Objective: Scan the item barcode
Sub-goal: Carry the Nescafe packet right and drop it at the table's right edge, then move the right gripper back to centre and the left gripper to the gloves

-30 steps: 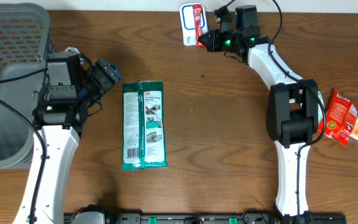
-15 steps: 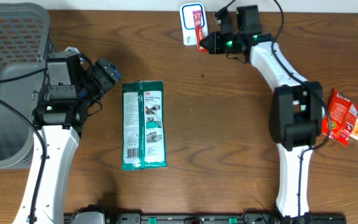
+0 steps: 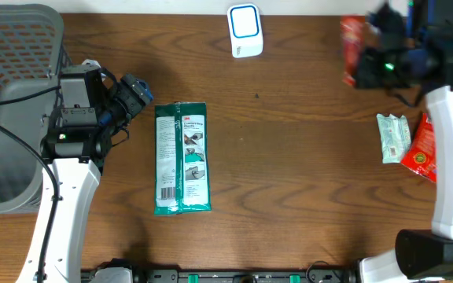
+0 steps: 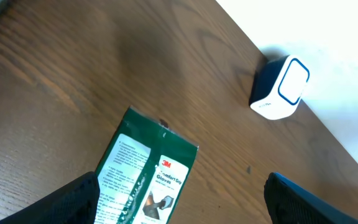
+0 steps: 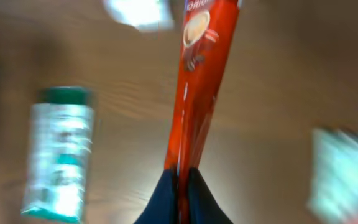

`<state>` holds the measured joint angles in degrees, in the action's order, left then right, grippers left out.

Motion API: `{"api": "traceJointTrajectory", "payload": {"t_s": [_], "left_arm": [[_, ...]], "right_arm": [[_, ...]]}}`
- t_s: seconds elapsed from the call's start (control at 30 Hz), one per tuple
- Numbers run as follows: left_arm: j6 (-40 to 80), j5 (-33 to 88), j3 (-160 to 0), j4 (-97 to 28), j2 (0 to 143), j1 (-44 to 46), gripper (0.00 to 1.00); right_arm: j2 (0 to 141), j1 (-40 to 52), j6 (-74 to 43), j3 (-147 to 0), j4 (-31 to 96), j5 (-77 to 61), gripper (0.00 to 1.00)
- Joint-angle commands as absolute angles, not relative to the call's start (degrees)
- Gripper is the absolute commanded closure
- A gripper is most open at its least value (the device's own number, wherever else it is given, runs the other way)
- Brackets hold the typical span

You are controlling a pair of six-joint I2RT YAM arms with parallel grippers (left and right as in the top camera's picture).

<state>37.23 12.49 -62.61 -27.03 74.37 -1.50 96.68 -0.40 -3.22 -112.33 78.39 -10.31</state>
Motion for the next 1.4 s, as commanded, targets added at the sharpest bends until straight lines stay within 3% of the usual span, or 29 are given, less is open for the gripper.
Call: {"api": "traceJointTrajectory", "payload": {"t_s": [0.0, 0.17, 0.43, 0.57, 0.6, 0.63, 0.67, 0.7, 1.1, 1.17, 1.3, 1.37], "left_arm": [[36.21, 11.9, -63.99, -27.18, 74.11, -1.69, 0.15], [36.21, 11.9, -63.99, -27.18, 74.11, -1.69, 0.15], [36.21, 11.9, -63.99, -27.18, 74.11, -1.69, 0.15], [36.21, 11.9, -63.99, -27.18, 74.11, -1.69, 0.15], [36.21, 11.9, -63.99, -27.18, 74.11, -1.69, 0.15], [36.21, 11.9, -63.99, -27.18, 74.11, -1.69, 0.15], [36.21, 11.9, -63.99, -27.18, 74.11, -1.69, 0.15], [36.21, 11.9, -63.99, -27.18, 74.11, -1.69, 0.15], [36.21, 11.9, -63.99, -27.18, 74.11, -1.69, 0.15], [36.21, 11.9, -63.99, -27.18, 74.11, -1.69, 0.15], [36.21, 11.9, -63.99, -27.18, 74.11, -1.69, 0.15], [36.21, 11.9, -63.99, -27.18, 74.11, -1.69, 0.15]], "right_arm": [[98.59, -5.17, -10.66, -109.4, 82.72, 12.99, 0.99], [98.59, -9.58, -13.47, -98.85, 78.52, 20.56, 0.99], [98.59, -14.87, -12.32, -73.65, 51.79, 25.65, 0.96], [98.59, -14.96, -12.16, -70.3, 48.77, 25.34, 0.61], [98.59, -14.96, -12.19, -70.04, 48.77, 24.84, 0.45], [98.59, -14.96, -12.16, -70.04, 48.8, 23.83, 0.22], [98.59, -14.96, -12.16, -70.04, 48.73, 23.29, 0.14], [98.59, -14.96, -12.14, -70.04, 48.4, 21.43, 0.01], [96.66, -14.55, -11.53, -73.19, 52.03, 6.76, 0.01], [95.42, -14.55, -11.53, -74.89, 52.01, -0.6, 0.01], [93.56, -14.17, -11.51, -75.5, 51.94, -28.23, 0.01], [93.76, -12.62, -11.53, -74.83, 51.99, -32.03, 0.06]]}}
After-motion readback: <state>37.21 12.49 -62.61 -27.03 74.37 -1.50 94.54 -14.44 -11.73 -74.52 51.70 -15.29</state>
